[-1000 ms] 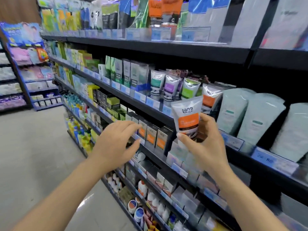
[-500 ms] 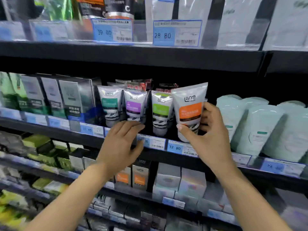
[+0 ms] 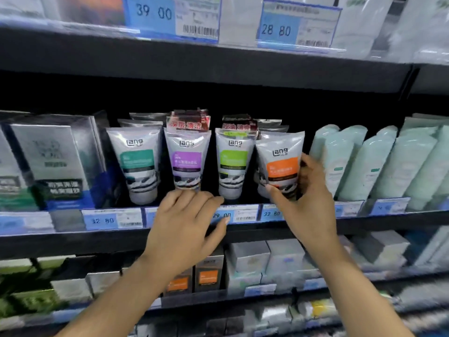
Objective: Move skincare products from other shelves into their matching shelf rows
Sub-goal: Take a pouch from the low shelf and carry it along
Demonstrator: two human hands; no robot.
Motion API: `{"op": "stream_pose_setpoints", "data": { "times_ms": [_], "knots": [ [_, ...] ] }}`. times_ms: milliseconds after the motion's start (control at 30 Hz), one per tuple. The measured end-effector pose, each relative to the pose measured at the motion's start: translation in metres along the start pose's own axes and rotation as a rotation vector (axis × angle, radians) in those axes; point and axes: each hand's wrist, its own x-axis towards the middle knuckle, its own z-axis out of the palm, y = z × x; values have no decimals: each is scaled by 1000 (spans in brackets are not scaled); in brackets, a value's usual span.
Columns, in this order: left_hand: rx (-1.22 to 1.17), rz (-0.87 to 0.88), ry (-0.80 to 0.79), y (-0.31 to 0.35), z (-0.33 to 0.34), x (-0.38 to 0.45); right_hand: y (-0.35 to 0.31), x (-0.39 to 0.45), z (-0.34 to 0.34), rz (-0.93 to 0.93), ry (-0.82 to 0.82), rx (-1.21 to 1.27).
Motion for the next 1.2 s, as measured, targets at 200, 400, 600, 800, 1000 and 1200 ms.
{"op": "stream_pose_setpoints", "data": {
  "times_ms": [200, 400, 600, 800, 1000, 1200],
  "knots": [
    [-14, -3, -17, -3, -1, -1, -4, -2, 3, -4, 10, -192],
    [-31, -6, -25, -3, -2, -1, -10, -3, -3, 89, 13, -253],
    [-57, -29, -51, -3, -3, -1, -16, -1, -7, 187, -38, -240],
    [-103, -29, -73, -3, -7, 1, -25, -2, -9, 200, -56, -237],
    [-231, -46, -111, 3, -27, -1, -42, -29, -43, 145, -75, -299],
    [-297, 70, -137, 45, -52, -3, -33, -84, -94, 50, -240, -500]
  ]
}}
